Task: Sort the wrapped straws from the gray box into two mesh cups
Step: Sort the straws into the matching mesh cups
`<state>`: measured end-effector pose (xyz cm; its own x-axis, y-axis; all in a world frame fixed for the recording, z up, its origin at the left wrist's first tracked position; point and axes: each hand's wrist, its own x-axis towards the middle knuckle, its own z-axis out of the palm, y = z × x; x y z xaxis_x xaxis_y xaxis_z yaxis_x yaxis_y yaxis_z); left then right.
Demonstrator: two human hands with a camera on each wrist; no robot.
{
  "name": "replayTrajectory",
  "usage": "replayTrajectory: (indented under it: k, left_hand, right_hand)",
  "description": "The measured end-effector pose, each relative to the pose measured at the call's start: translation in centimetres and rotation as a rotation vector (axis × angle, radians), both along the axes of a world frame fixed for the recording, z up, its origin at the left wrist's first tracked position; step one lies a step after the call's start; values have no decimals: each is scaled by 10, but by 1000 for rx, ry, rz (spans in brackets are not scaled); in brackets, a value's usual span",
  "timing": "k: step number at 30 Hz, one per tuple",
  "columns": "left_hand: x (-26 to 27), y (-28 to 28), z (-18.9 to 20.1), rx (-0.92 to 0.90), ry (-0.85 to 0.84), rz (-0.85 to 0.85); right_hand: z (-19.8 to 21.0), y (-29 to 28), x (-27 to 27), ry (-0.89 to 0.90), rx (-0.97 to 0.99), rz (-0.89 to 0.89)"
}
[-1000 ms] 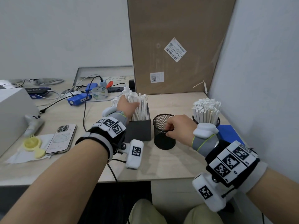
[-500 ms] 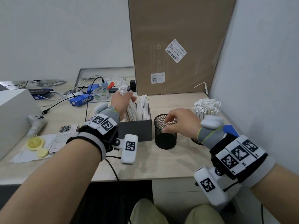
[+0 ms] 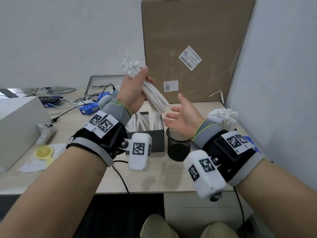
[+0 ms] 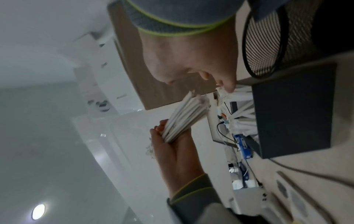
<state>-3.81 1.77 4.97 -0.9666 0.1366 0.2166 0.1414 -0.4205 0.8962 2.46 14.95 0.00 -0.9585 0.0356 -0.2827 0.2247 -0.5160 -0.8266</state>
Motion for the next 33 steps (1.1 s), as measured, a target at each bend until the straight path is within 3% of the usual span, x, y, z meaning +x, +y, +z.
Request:
replayTrajectory:
  k: [3, 8, 12, 17, 20, 25, 31, 33]
  left_hand:
    - [12, 16, -3, 48, -16, -95]
    - [25, 38, -15, -20, 1, -107]
    - [28, 49, -15, -10, 35, -110]
    - [24, 66, -30, -136, 4, -120]
    - [28, 82, -53, -261, -54, -131]
    - [26, 91, -86, -542, -134, 4]
    - [32, 91, -86, -859, -76, 62]
    - [31, 90, -81, -876, -76, 34]
  right_hand:
    - [2, -3, -7, 3, -246, 73]
    - [-5, 2, -8, 28, -410, 29]
    - [0, 20, 5, -33, -112, -31]
    - [6, 59, 17, 10, 222, -198]
    - [5, 71, 26, 18, 328, -229]
    - [0, 71, 31, 45, 434, -218]
    - [0, 61, 32, 82, 566, -185]
    - [0, 58, 32, 100, 605, -181]
